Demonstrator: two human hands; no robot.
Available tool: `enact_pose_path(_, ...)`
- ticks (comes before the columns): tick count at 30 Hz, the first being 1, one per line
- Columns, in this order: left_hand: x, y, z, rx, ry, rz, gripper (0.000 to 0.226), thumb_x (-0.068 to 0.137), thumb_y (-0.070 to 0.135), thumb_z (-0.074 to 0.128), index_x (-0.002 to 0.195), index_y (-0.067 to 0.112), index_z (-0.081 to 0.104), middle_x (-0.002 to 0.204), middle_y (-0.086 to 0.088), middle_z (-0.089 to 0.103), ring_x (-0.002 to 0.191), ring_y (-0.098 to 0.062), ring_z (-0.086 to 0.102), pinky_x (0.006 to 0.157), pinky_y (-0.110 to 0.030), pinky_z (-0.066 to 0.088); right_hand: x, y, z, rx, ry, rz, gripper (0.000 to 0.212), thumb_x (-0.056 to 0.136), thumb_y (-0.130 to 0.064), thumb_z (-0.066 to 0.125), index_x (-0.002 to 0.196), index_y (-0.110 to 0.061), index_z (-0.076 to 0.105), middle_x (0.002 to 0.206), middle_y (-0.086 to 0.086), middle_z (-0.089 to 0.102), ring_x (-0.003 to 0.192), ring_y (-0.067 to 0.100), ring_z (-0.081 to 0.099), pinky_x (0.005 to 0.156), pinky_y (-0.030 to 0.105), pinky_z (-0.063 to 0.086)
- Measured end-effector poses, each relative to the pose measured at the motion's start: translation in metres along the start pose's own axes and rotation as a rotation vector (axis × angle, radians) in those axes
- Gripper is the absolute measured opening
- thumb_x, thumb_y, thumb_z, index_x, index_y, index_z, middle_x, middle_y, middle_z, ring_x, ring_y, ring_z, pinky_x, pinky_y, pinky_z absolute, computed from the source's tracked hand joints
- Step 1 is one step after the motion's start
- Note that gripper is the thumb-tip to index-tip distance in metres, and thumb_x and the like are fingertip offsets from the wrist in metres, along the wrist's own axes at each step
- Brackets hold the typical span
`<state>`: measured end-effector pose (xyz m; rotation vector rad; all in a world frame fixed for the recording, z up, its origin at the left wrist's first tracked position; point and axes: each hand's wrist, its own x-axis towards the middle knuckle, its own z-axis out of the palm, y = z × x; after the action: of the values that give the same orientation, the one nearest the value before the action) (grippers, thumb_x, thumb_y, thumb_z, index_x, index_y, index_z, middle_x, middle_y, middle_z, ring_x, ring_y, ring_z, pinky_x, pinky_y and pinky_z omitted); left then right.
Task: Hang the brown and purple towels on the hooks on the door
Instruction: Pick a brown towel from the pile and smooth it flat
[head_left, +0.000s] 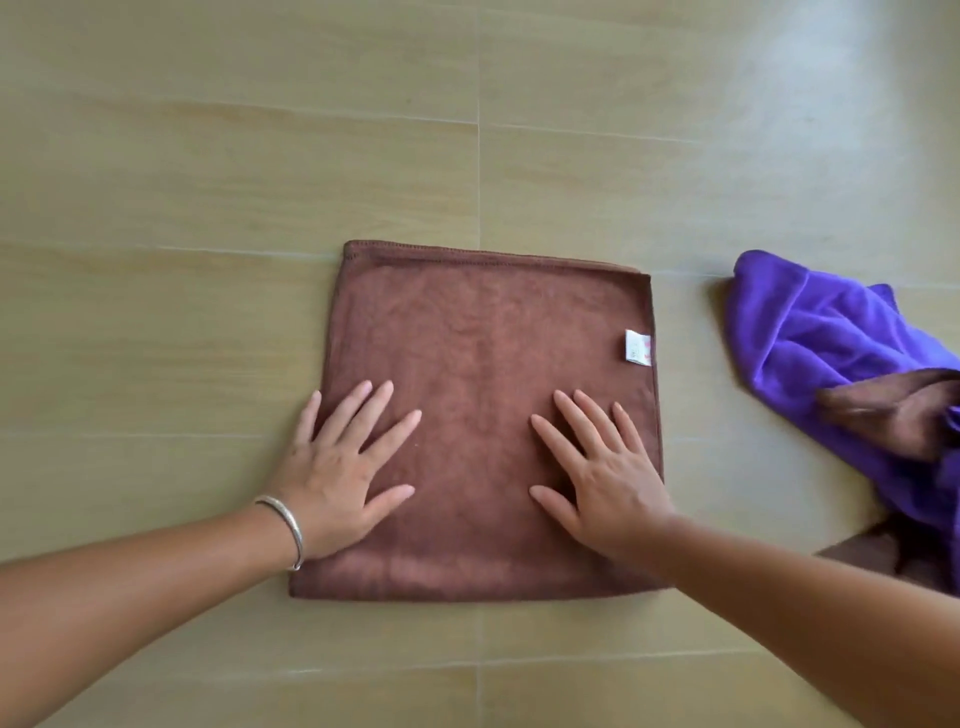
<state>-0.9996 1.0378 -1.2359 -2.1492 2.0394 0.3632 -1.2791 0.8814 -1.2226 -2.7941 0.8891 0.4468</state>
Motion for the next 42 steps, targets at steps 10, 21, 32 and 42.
enact_pose_path(10,0.111,-0.077,-0.037,0.136,0.004,-0.140,0.077,0.083,0.073,0.006,0.151,0.038,0.003,0.161,-0.004,0.001,0.147,-0.021,-0.001,0.115,-0.053,-0.002,0.119,0.033,-0.042,-0.107,0.090,0.089,0.072,0.092,-0.066,0.018,0.153,-0.028,0.016,0.162,0.006,0.010,0.149,0.024,0.005,0.120,0.049,0.006)
enact_pose_path(21,-0.019,-0.023,0.001,-0.170,0.308,0.002,0.033,0.090,0.020,0.058,0.118,0.005,0.066,0.130,-0.013,0.060,0.118,-0.031,0.059,0.095,-0.045,0.050,-0.007,0.030,0.003,-0.035,0.017,0.097,0.065,0.094,-0.053,0.043,0.151,-0.025,0.028,0.158,0.010,0.022,0.146,0.029,0.019,0.118,0.043,0.019)
enact_pose_path(32,-0.041,0.002,-0.060,-0.095,-0.406,-0.218,0.063,0.089,0.041,0.060,0.144,0.029,0.032,0.137,0.002,0.046,0.115,-0.023,0.053,0.085,-0.034,0.044,-0.066,-0.023,-0.069,-0.075,-0.163,0.105,0.037,0.095,-0.022,0.040,0.130,-0.024,0.051,0.132,-0.001,0.053,0.137,0.025,0.033,0.112,0.040,0.023)
enact_pose_path(42,-0.058,0.013,-0.042,-0.072,-0.077,-0.148,0.024,0.082,0.003,0.055,0.096,0.012,0.072,0.088,-0.010,0.065,0.089,-0.030,0.059,0.087,-0.041,0.037,-0.088,-0.013,-0.048,-0.146,-0.261,0.116,0.037,0.096,-0.020,0.042,0.132,-0.023,0.047,0.136,-0.002,0.048,0.141,0.024,0.027,0.115,0.040,0.020)
